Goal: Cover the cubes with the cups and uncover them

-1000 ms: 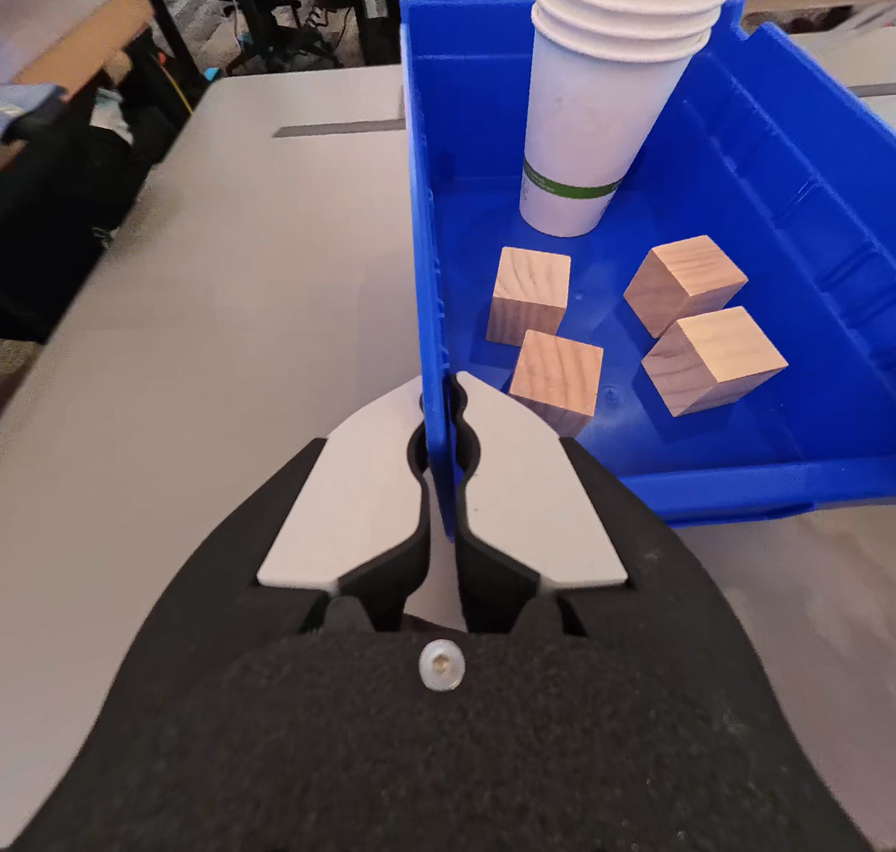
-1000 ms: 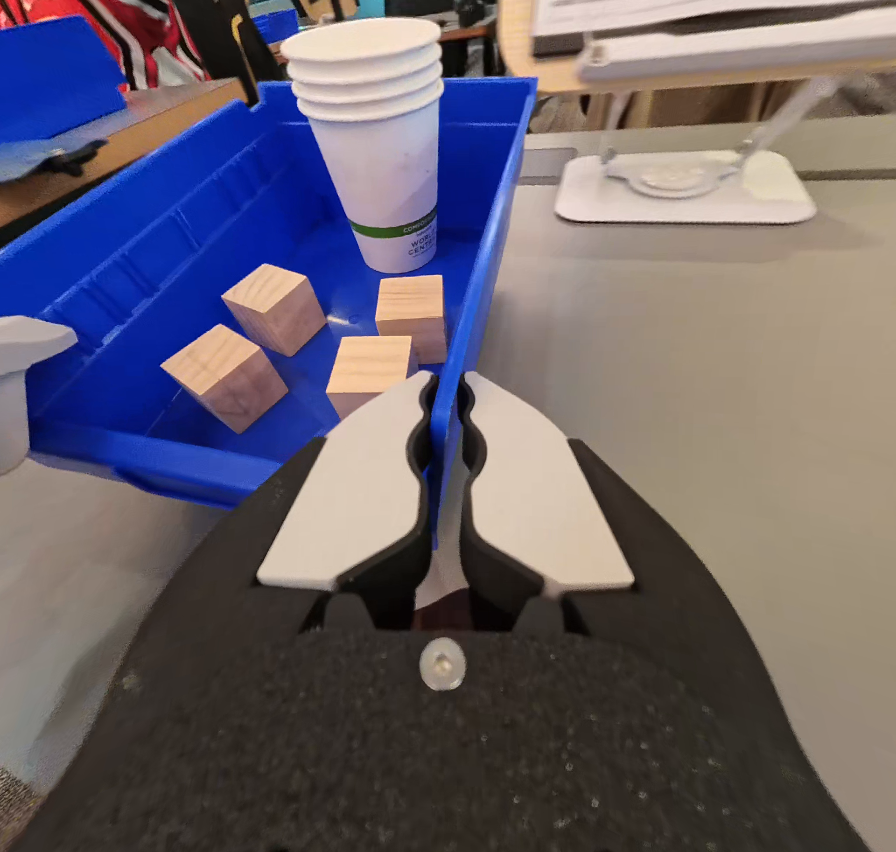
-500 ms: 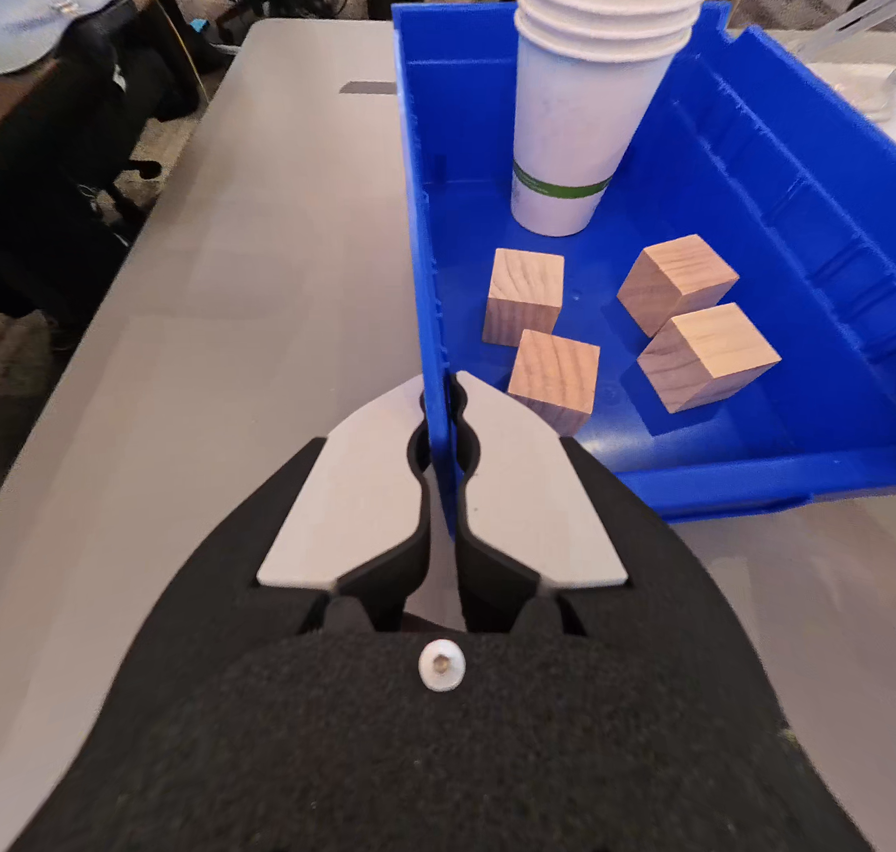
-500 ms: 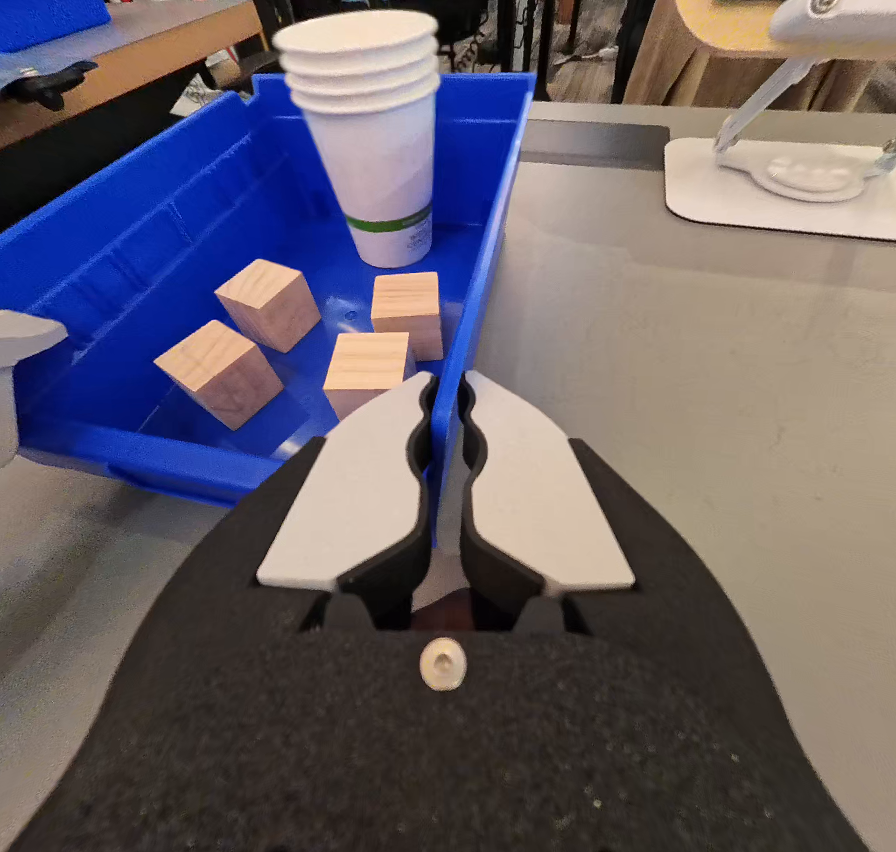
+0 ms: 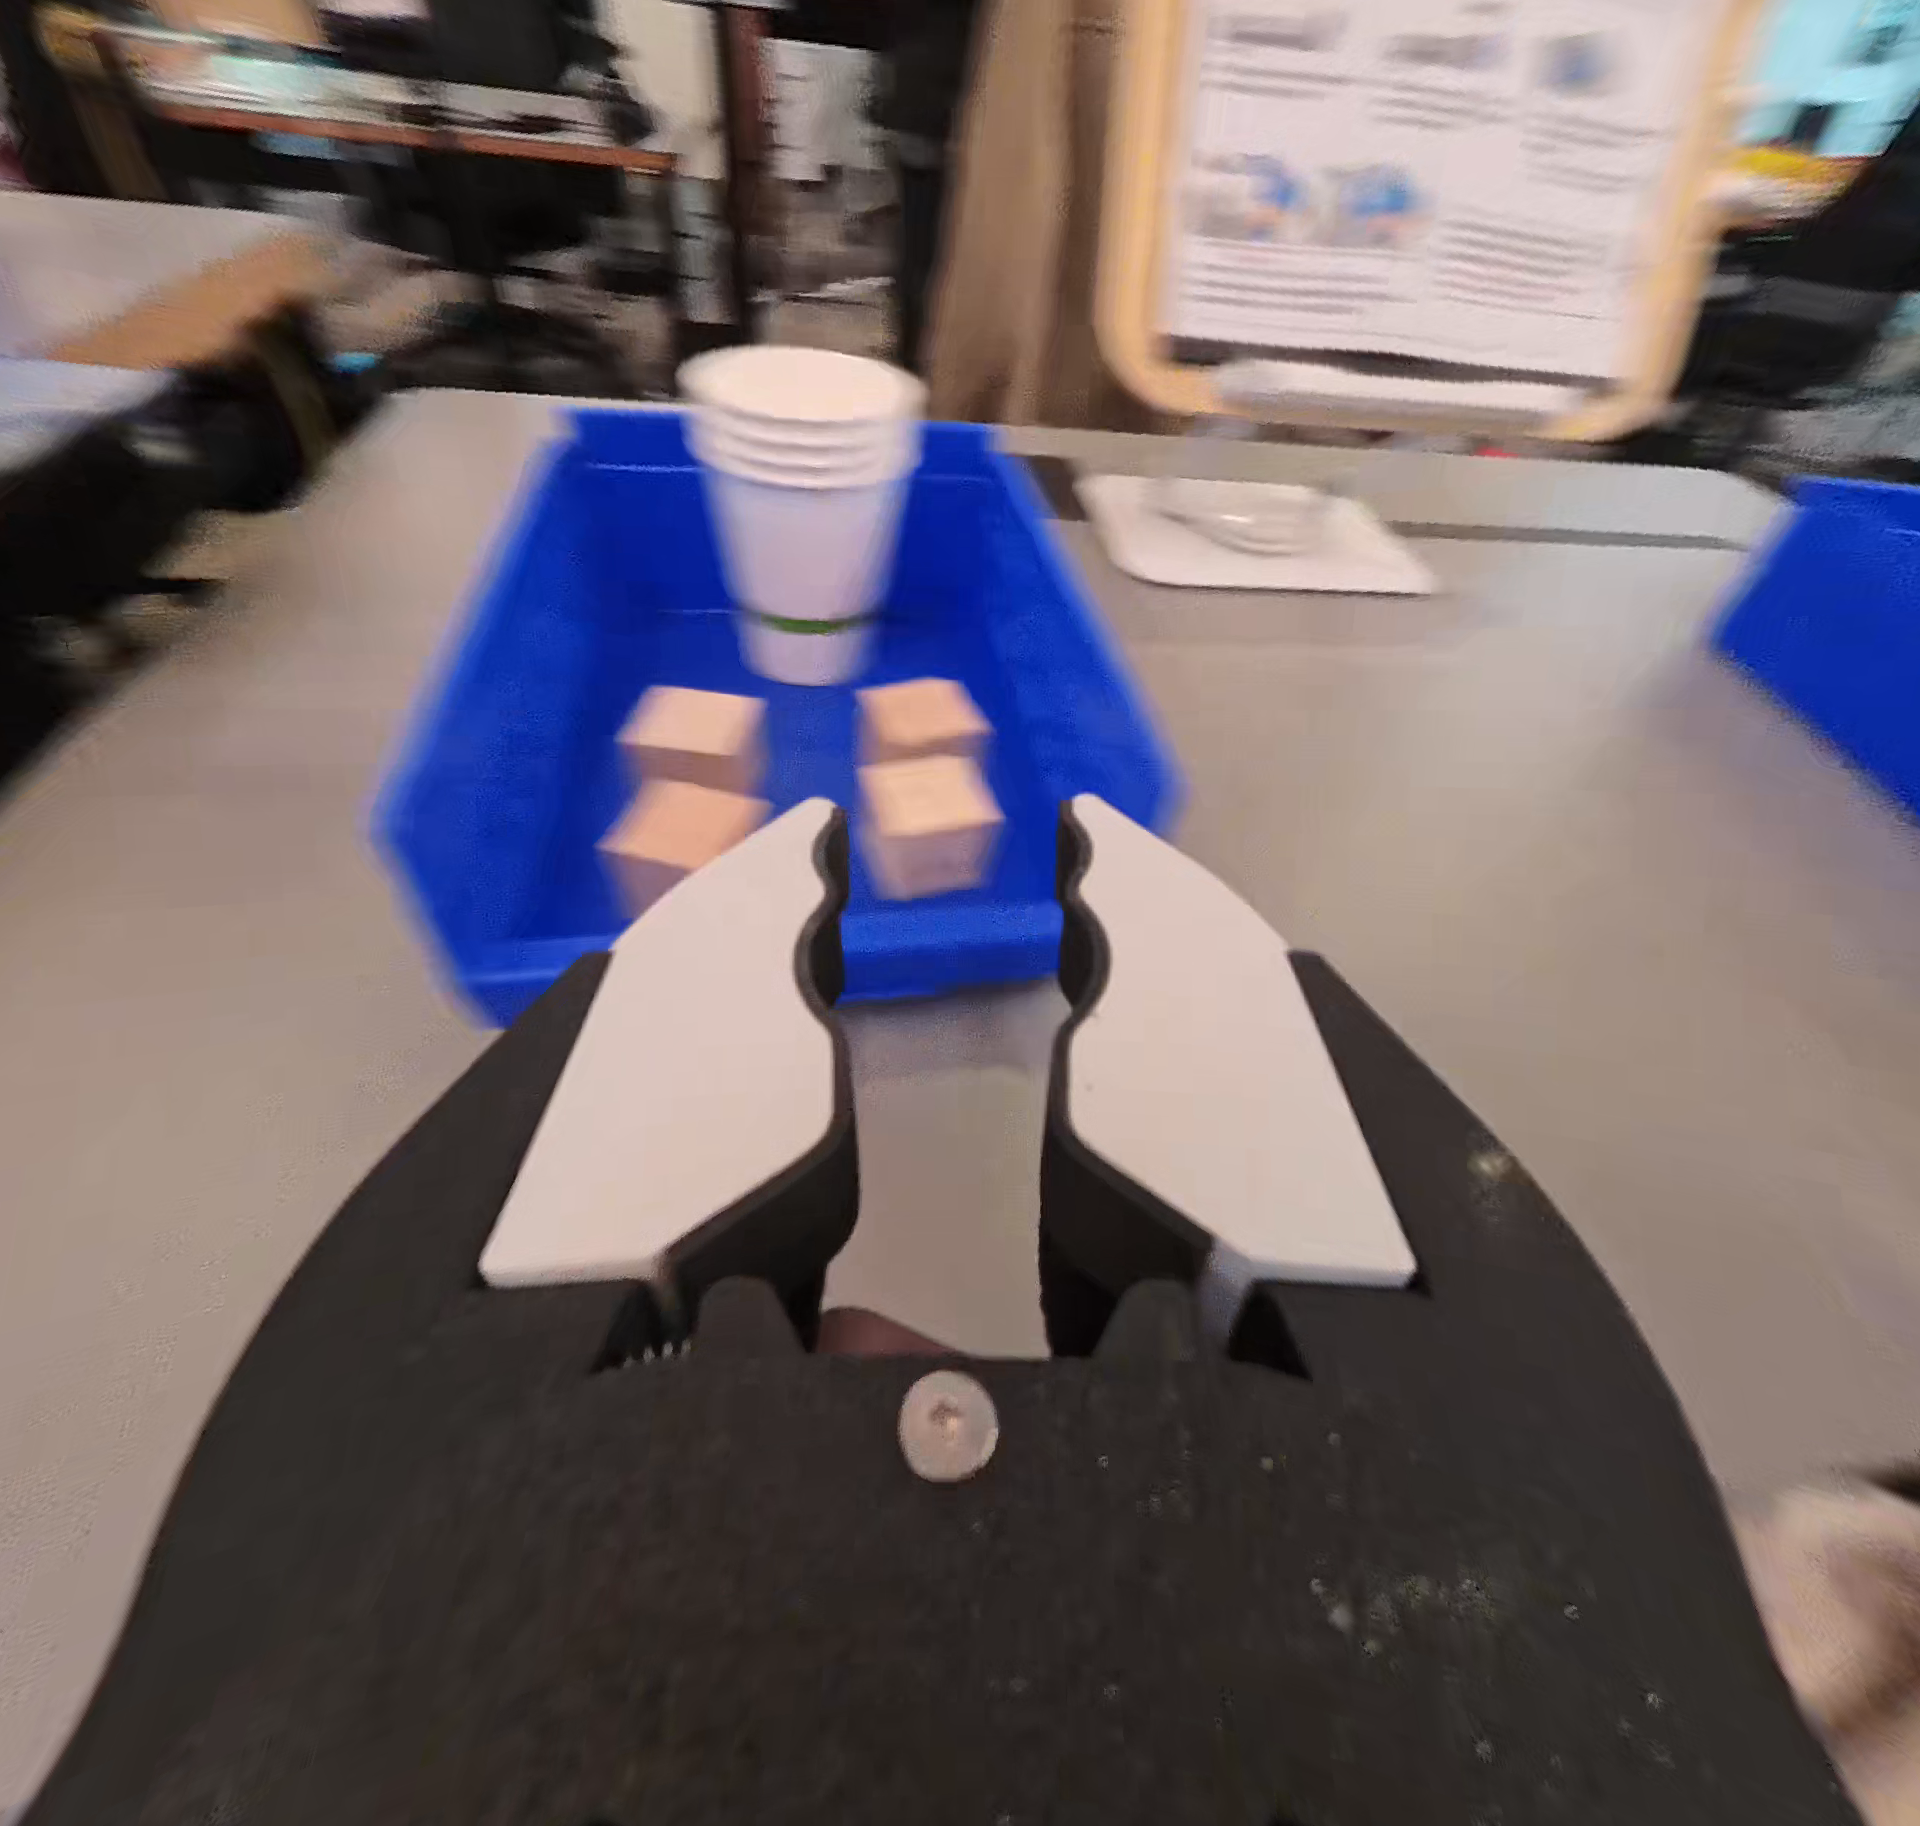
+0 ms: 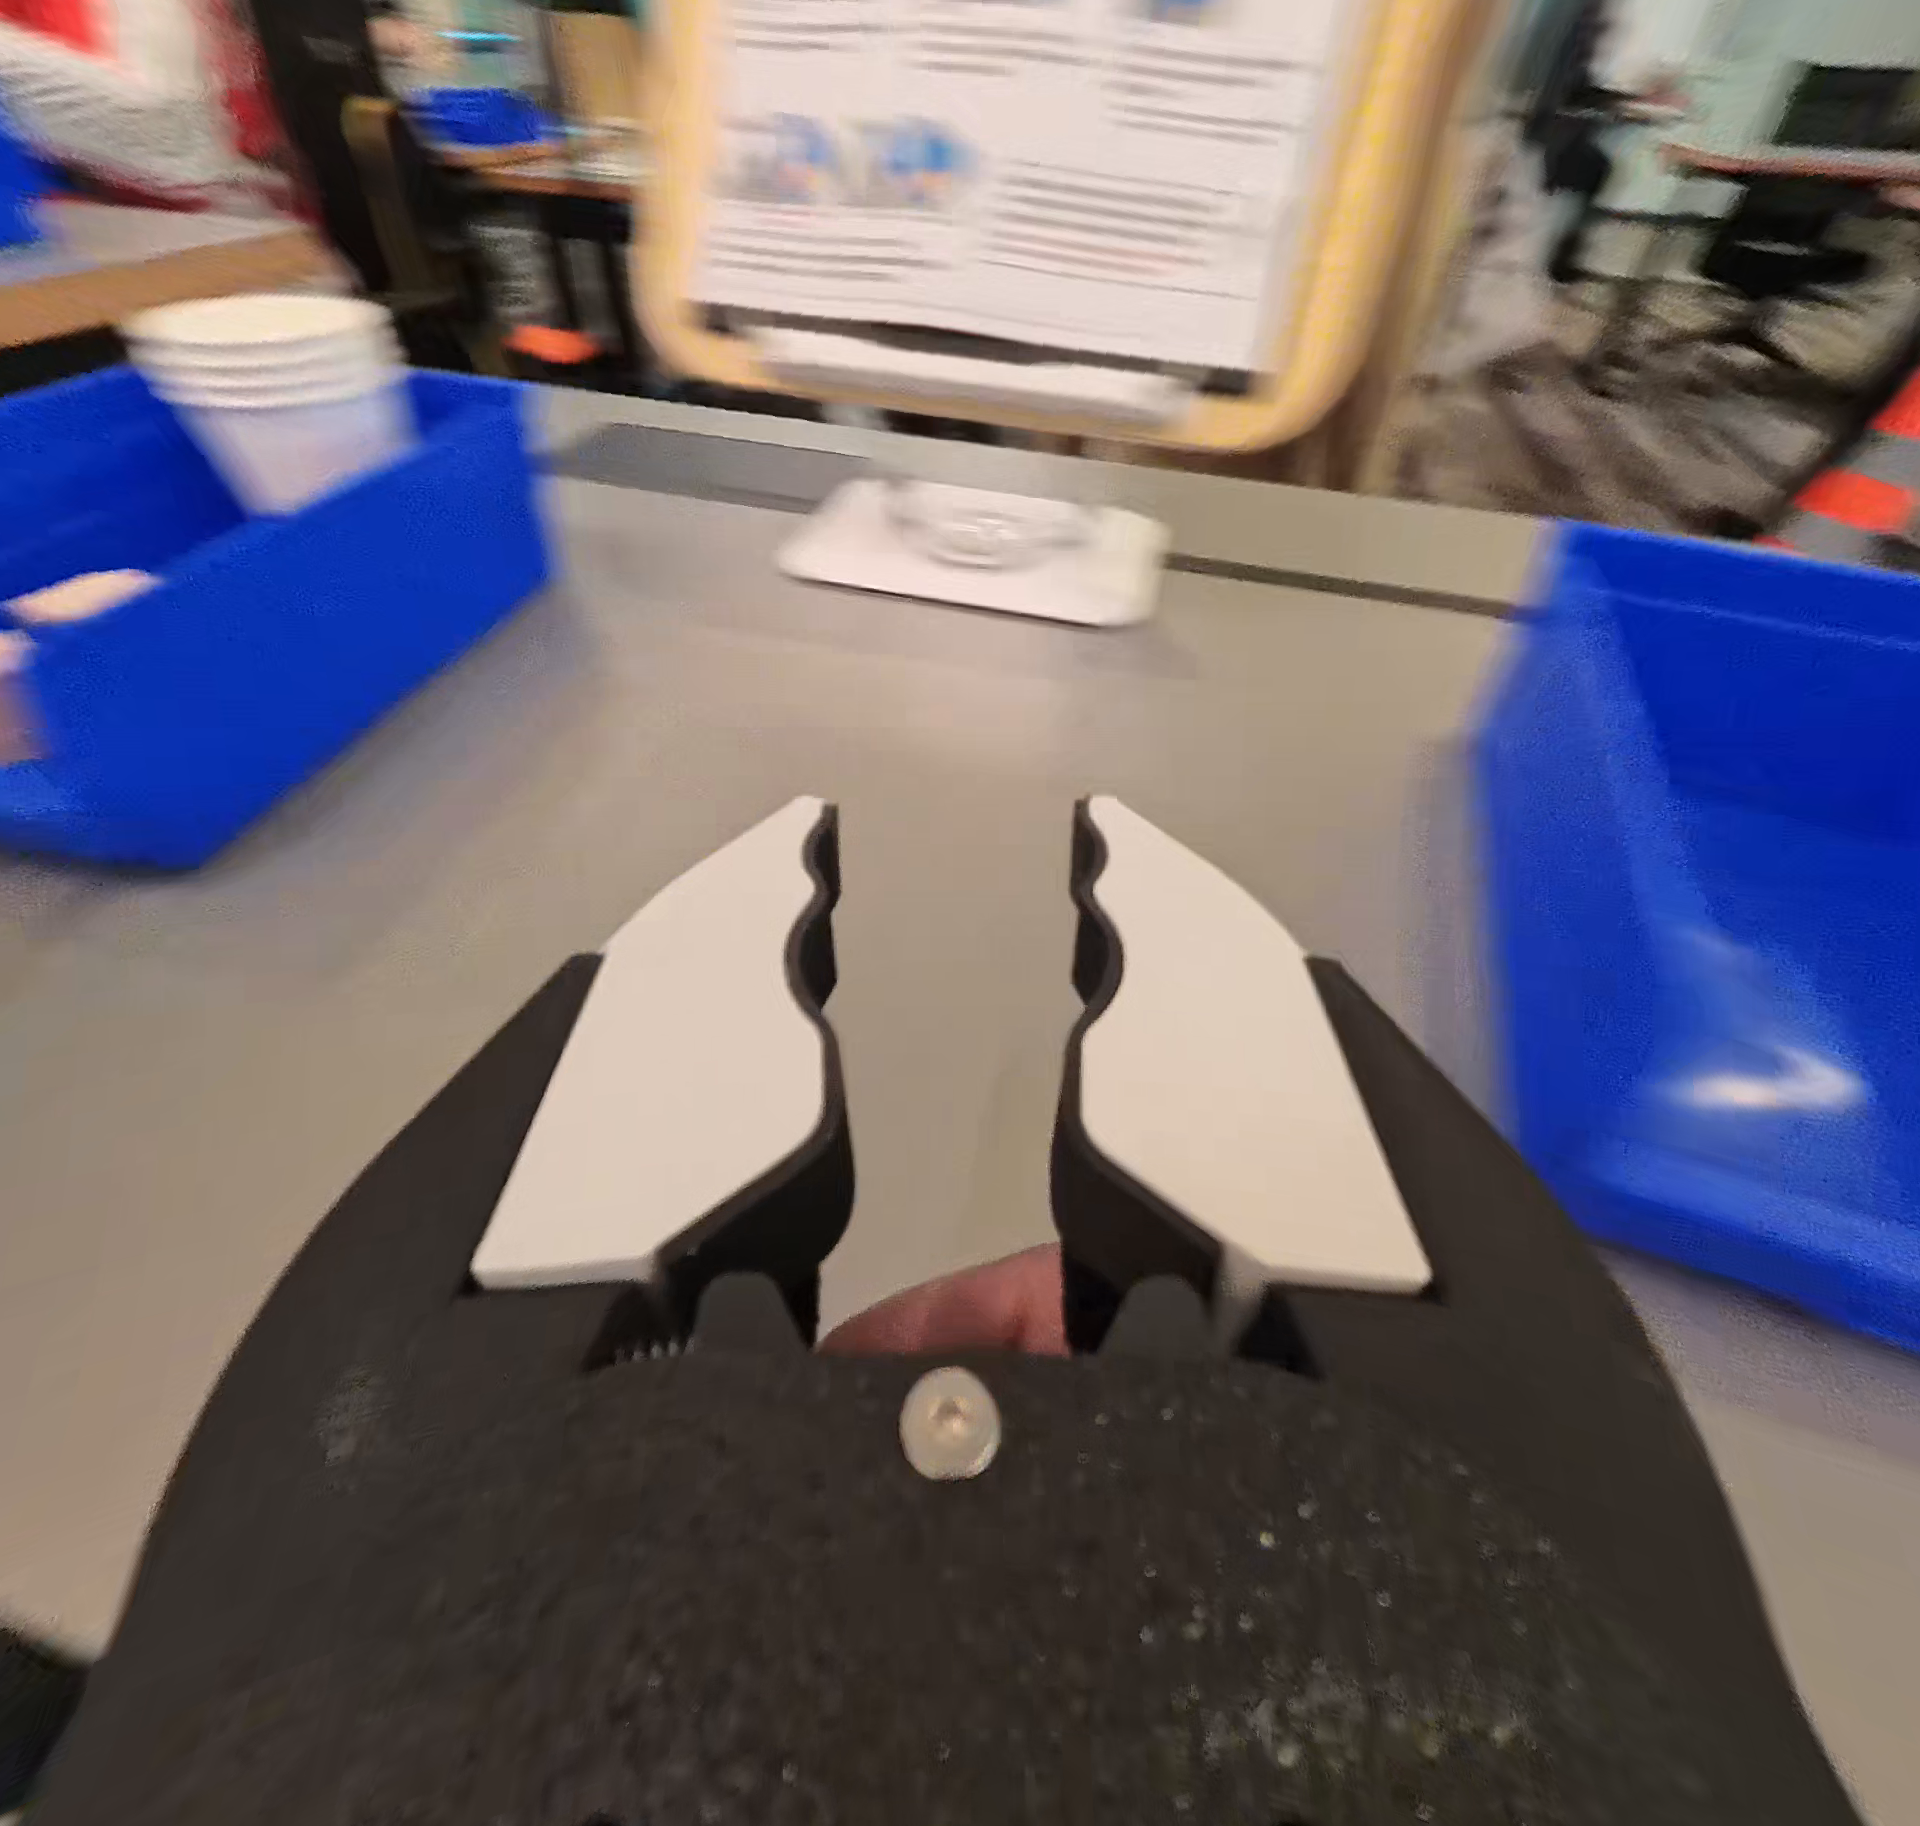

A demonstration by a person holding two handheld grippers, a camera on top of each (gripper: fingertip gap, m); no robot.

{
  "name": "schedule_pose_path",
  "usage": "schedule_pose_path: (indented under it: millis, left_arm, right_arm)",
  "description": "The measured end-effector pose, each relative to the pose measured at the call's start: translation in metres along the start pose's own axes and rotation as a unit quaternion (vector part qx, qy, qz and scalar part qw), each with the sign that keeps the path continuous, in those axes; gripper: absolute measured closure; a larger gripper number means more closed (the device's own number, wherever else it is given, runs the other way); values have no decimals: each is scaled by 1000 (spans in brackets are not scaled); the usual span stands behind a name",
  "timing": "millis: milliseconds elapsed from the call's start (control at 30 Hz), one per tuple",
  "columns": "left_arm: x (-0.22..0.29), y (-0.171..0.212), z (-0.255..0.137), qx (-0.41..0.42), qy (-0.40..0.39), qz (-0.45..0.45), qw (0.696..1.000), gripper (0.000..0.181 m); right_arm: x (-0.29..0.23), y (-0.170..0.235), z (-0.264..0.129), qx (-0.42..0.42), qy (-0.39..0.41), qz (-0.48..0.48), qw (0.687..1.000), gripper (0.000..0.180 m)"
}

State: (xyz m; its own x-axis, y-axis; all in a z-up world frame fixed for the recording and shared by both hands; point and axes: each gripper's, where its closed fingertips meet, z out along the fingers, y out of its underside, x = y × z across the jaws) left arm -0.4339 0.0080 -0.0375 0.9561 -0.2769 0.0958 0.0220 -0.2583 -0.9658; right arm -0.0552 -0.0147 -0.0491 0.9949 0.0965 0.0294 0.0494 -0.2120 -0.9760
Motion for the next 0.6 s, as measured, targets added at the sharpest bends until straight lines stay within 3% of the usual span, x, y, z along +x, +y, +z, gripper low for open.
schedule_pose_path:
  millis: [67, 167, 367, 400, 533, 600]
  left_arm:
    - [60, 15, -5, -4, 59, 2, 998, 144]
    - [128, 44, -3, -14, 101, 24, 994, 144]
    - [170, 96, 16, -61, 115, 105, 986, 146]
    - [171, 101, 18, -69, 121, 108, 984, 145]
    - [165, 105, 22, -84, 133, 77, 985, 145]
    - [158, 103, 23, -83, 128, 75, 986, 145]
  right_arm:
    - [82, 13, -13, -6, 70, 27, 997, 134]
    - [156, 38, -17, -20, 141, 19, 990, 132]
    - [164, 99, 24, -133, 97, 24, 986, 114]
    - [168, 97, 26, -127, 108, 26, 986, 118]
    - [177, 95, 30, -135, 121, 20, 983, 165]
    - [181, 97, 25, -133, 139, 17, 981, 175]
